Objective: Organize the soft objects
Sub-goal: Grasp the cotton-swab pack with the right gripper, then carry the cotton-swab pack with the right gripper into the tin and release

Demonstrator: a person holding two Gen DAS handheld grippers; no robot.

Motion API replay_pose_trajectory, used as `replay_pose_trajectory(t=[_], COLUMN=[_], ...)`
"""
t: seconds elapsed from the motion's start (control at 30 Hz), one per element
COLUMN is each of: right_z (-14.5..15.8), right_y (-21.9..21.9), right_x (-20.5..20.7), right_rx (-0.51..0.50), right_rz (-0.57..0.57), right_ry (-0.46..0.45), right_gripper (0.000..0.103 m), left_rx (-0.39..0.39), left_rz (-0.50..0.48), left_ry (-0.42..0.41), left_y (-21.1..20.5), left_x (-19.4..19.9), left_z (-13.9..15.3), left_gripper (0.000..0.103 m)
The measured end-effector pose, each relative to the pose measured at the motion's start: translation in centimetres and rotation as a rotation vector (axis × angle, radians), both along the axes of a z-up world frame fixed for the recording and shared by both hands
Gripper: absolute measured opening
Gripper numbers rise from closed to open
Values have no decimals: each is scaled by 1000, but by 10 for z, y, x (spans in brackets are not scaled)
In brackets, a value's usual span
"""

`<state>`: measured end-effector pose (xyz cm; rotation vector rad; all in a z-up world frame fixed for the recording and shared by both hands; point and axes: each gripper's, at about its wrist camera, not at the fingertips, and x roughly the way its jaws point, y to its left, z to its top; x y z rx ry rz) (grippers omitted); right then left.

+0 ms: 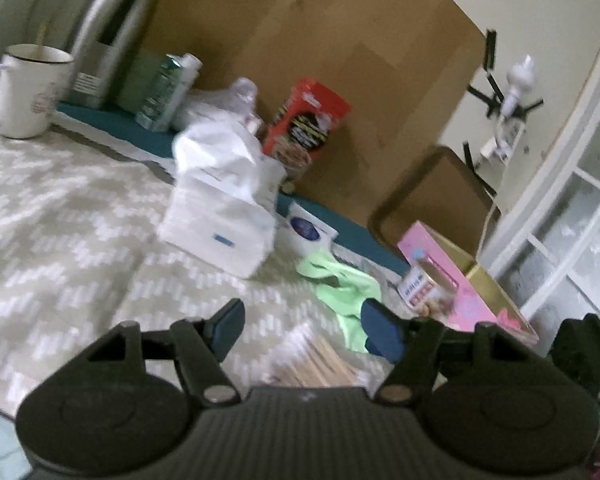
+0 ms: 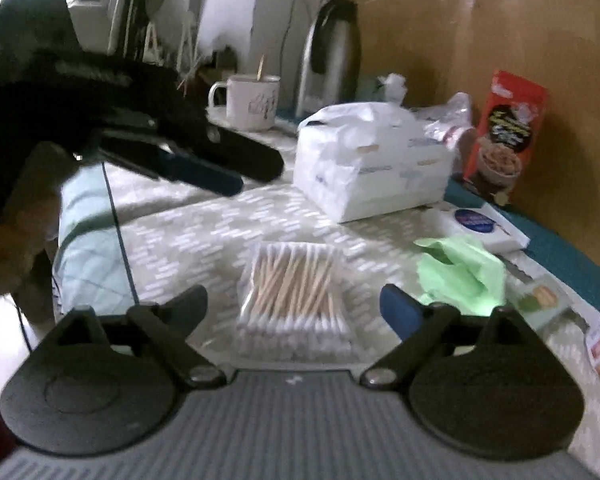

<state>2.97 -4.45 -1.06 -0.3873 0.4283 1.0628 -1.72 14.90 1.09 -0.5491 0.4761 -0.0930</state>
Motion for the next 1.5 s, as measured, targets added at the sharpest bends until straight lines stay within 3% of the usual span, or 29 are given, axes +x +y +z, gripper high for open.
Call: replay_pose_trajectory(t=[0.1,0.2,0.27,0.4,0.57,0.67,0.8,1.03,1.1,1.23,1.27,1.33,1.43,1.5], right_z=[1,-7,-11,-9,-12,-14,-8,32,38,35,32,25,18,18], right_y=[-8,-4,-2,-16,-64,-104,-157,-228,-245,-271,-275,-279,-289,-296], right_x=[1,6,7,-1,-5,-6,-3,29,50,96,109,127,137,129], right_rx=[-1,-18,-24,-9,14,55,146,248,263,262,249,230,211,266], right_rz=[-22,-19,-14,2,-38,-125,-292,-572,-635,-742,-785,-856,-937,-956], right_ry=[23,85,104,99,90,81,23,-229,-258,-236,-237,-239,-223,-217], right_gripper=[93,87,74,67,60,54,53,53,53,56,70,82,82,81], left_rx=[18,40,67,75,77,125,220,298,305,346,363,387,349,340], left_rz=[-22,-47,-44,-100,-251,-363,-488,-588,-580,-510,-495,-470,-473,-471], left_ry=[37,127,131,148,158,137,57,-97,-94,-50,-43,-31,-38,-62], left_y=[-11,-22,-32,-55,-104,-146,-209,-305,-326,-353,-357,-359,-347,-338], left_x=[13,26,23,25,48,72,111,186,208,244,247,249,242,230], left_z=[-7,-21,-23,-22,-15,-1,33,90,89,72,68,61,61,68], left_gripper=[66,57,56,56,53,52,52,55,55,67,67,67,67,66])
